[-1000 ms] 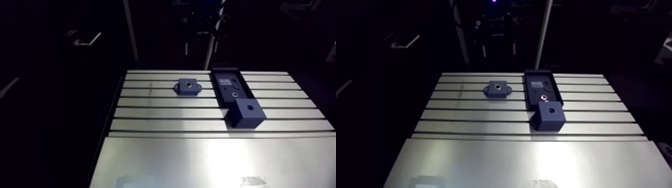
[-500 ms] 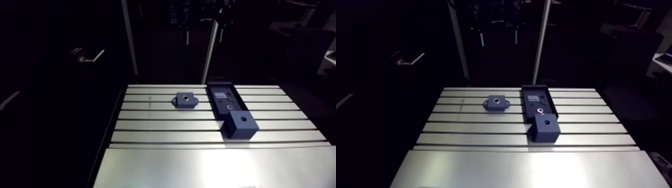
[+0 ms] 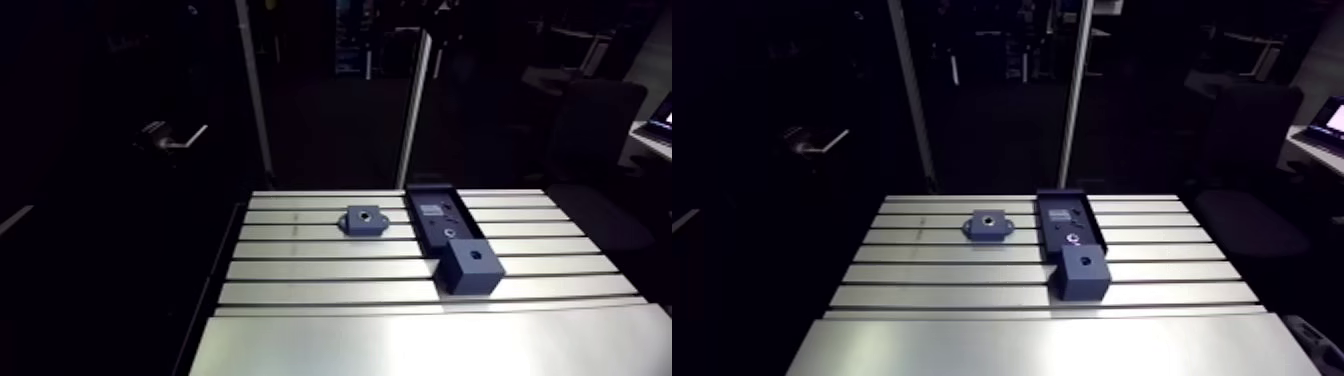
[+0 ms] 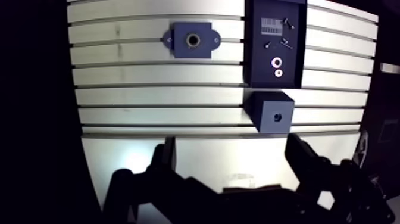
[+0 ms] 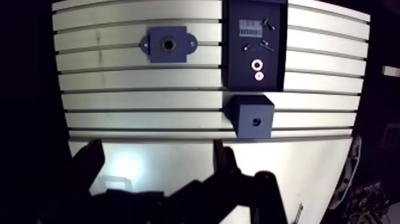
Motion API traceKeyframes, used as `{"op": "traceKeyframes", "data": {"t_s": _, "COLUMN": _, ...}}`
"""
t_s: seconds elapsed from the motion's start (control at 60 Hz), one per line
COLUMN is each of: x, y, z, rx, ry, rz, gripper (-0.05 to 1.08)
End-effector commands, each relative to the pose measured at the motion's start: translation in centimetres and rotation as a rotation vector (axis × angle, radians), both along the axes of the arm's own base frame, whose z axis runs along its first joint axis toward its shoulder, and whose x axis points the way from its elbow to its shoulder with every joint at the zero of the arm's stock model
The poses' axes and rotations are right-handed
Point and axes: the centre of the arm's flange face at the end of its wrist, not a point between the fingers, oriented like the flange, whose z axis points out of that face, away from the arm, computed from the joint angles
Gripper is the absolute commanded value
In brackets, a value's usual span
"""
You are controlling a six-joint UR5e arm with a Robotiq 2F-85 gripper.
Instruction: Pick up the bearing and press it into the housing until flush.
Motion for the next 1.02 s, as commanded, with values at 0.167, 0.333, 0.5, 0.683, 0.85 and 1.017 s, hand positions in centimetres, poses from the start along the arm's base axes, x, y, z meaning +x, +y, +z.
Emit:
{"op": "traceKeyframes", "data": {"t_s": 0.167, "x": 1.9, "y": 0.1, "z": 1.7, "rx": 0.001, "ry": 0.008, "rz": 0.0, "gripper": 0.01}}
{"op": "traceKeyframes", "data": {"t_s": 0.333, "x": 2.4, "y": 0.2, "z": 2.1, "rx": 0.004, "ry": 0.013, "rz": 0.001, "gripper": 0.01}}
{"op": "traceKeyframes", "data": {"t_s": 0.5, "x": 2.4, "y": 0.1, "z": 2.0, "rx": 0.002, "ry": 0.01, "rz": 0.003, "gripper": 0.01}}
{"op": "traceKeyframes", "data": {"t_s": 0.683, "x": 2.4, "y": -0.1, "z": 2.0, "rx": -0.006, "ry": 0.013, "rz": 0.002, "gripper": 0.01}}
{"op": "traceKeyframes", "data": {"t_s": 0.85, "x": 2.4, "y": -0.3, "z": 2.0, "rx": -0.006, "ry": 0.014, "rz": 0.006, "gripper": 0.01}}
{"op": "traceKeyframes", "data": {"t_s": 1.017, "x": 2.4, "y": -0.6, "z": 1.9, "rx": -0.007, "ry": 0.012, "rz": 0.01, "gripper": 0.01}}
